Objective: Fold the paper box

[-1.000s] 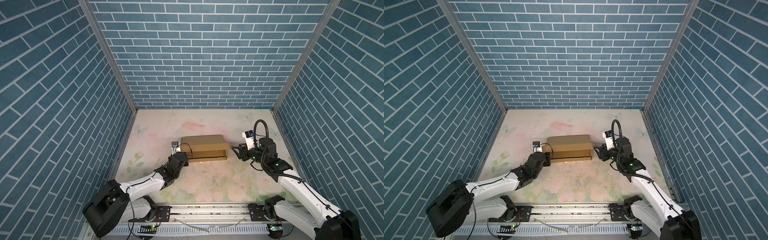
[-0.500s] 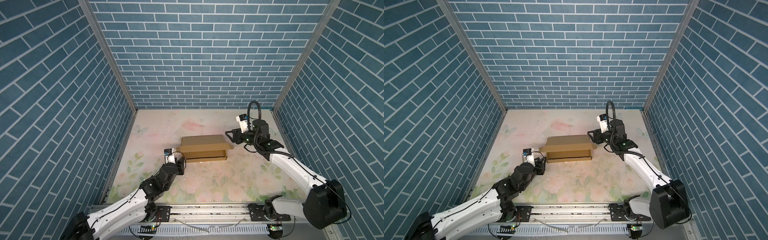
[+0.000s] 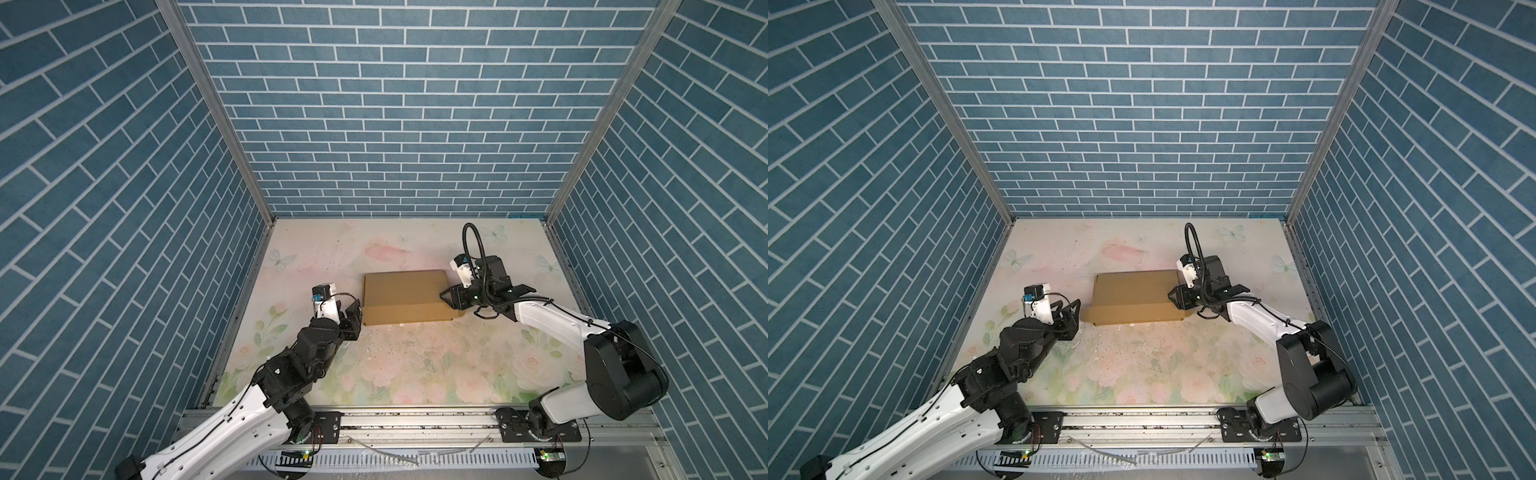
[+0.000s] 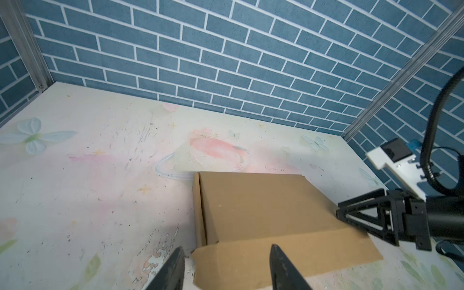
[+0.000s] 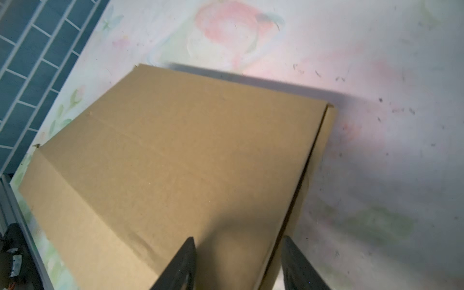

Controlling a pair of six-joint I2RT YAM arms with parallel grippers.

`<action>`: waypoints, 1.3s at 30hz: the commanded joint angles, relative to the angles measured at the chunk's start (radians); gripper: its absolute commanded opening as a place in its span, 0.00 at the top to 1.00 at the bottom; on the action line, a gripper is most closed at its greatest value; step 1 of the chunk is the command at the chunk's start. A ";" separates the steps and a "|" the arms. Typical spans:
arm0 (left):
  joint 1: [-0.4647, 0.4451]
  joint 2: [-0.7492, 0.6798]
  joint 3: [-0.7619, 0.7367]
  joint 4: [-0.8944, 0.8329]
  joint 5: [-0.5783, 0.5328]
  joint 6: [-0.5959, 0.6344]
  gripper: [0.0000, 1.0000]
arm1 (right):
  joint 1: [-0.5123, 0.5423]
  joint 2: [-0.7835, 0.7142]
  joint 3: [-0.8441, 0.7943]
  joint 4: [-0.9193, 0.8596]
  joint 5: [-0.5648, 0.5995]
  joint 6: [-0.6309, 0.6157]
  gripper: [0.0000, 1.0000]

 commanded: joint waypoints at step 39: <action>0.210 0.564 -0.116 0.444 0.200 -0.009 0.53 | -0.005 -0.097 -0.004 -0.062 0.176 0.043 0.47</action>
